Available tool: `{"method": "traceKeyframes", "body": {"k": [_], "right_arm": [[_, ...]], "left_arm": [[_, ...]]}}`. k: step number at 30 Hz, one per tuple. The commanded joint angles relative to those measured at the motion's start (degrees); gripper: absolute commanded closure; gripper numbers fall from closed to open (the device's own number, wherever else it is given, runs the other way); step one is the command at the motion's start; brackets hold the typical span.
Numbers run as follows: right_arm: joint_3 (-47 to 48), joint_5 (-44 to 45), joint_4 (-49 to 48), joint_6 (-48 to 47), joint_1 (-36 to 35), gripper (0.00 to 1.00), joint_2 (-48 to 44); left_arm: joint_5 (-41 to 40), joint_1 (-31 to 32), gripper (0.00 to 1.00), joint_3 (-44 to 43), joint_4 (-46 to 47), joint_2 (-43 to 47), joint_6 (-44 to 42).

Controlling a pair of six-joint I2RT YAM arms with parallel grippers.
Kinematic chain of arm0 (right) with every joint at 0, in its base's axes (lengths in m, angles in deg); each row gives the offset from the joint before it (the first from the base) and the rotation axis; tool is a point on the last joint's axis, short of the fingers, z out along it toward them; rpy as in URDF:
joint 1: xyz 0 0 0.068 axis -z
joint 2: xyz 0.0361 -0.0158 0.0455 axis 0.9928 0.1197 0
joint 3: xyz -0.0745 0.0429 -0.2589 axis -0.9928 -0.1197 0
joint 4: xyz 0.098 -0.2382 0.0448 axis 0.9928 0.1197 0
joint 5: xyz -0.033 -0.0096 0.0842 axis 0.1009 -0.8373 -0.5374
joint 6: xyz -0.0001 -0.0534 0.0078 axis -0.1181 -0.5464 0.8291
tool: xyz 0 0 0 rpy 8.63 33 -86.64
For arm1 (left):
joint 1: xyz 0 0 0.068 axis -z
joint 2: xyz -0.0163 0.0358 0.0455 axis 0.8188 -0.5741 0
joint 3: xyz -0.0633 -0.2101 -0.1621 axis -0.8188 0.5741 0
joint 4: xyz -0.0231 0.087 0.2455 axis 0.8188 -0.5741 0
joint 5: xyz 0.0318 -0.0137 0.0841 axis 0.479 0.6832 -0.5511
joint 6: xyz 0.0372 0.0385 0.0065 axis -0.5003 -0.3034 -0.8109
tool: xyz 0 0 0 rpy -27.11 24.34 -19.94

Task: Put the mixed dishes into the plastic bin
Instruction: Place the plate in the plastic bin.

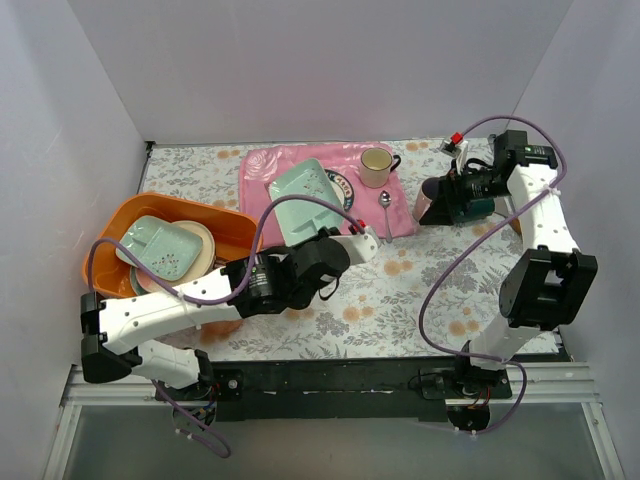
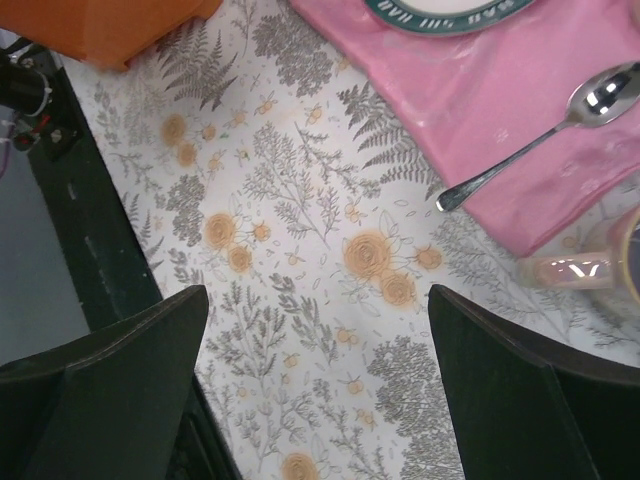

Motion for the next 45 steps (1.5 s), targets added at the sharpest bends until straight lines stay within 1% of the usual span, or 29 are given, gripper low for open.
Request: {"method": "traceKeyframes", "body": {"k": [1, 2, 3, 4, 7, 13, 14, 15, 17, 18, 20, 21, 22, 23, 28, 29, 38, 41, 45], "right_arm": [[-3.0, -0.8, -6.7, -1.6, 0.0, 0.01, -6.9], [-3.9, -0.6, -8.1, -1.6, 0.0, 0.01, -9.0], [-4.9, -0.5, -9.5, -1.4, 0.0, 0.01, -10.3], [-7.3, 0.0, -12.7, -0.9, 0.0, 0.01, -11.4], [-10.6, -0.2, -16.6, -0.7, 0.0, 0.01, -15.9], [-17.9, -1.6, -26.6, 1.5, 0.0, 0.01, -23.7], [-19.6, -1.2, -28.9, 2.7, 0.0, 0.01, -25.2], [-22.6, -0.6, -32.7, 6.8, 0.0, 0.01, -25.8], [-23.8, 0.5, -32.2, 7.1, 0.0, 0.01, -24.7], [-22.6, -0.4, -26.5, 2.1, 0.0, 0.01, -23.9], [-21.3, -2.8, -22.2, -0.5, 0.0, 0.01, -21.4], [-20.8, -3.3, -20.5, -1.4, 0.0, 0.01, -20.9], [-21.1, -4.0, -20.1, -1.5, 0.0, 0.01, -20.7], [-21.6, -4.1, -20.8, -1.2, 0.0, 0.01, -21.1], [-24.8, -3.8, -25.9, 2.1, 0.0, 0.02, -23.6], [-24.9, -3.8, -26.2, 2.1, 0.0, 0.01, -23.9], [-25.6, -3.9, -24.7, 1.2, 0.0, 0.01, -24.2], [-26.4, -3.5, -24.7, 1.2, 0.0, 0.01, -24.4], [-26.9, -3.7, -24.5, 1.1, 0.0, 0.01, -24.4]], "left_arm": [[-9.6, -2.6, 1.0, -7.5, -7.9, 0.8, 11.0], [-10.1, -3.0, 1.0, -8.9, -9.8, 0.3, 12.7], [-10.3, -3.8, 1.0, -10.1, -14.0, -0.7, 16.8], [-10.5, -4.4, 1.0, -12.0, -16.1, -1.2, 18.4], [-10.2, -7.0, 1.0, -13.2, -22.5, -2.4, 23.5], [-10.1, -11.5, 1.0, -10.1, -25.6, 0.9, 25.3], [-10.3, -13.0, 1.0, -8.6, -25.8, 1.6, 24.7], [-10.4, -13.7, 1.0, -7.6, -25.6, 2.6, 24.0], [-10.8, -15.8, 1.0, -3.6, -24.8, 5.4, 21.0], [-10.7, -16.5, 1.0, -2.3, -24.5, 6.2, 20.1], [-10.4, -19.4, 1.0, -0.1, -24.2, 8.5, 18.7], [-9.0, -20.4, 1.0, 1.8, -23.8, 9.1, 17.7], [-8.3, -21.7, 1.0, 2.7, -23.4, 9.9, 17.3], [-7.8, -24.1, 1.0, 3.9, -22.9, 11.2, 16.7], [-5.5, -29.7, 1.0, 9.9, -18.5, 13.8, 12.4], [-5.0, -31.7, 1.0, 10.5, -17.8, 14.1, 11.7], [-0.6, -44.4, 1.0, 19.2, -6.1, 16.3, 1.7], [0.0, -47.1, 1.0, 21.4, -2.2, 17.3, -1.0], [0.8, -48.8, 1.0, 24.2, 1.3, 17.9, -3.1]]}}
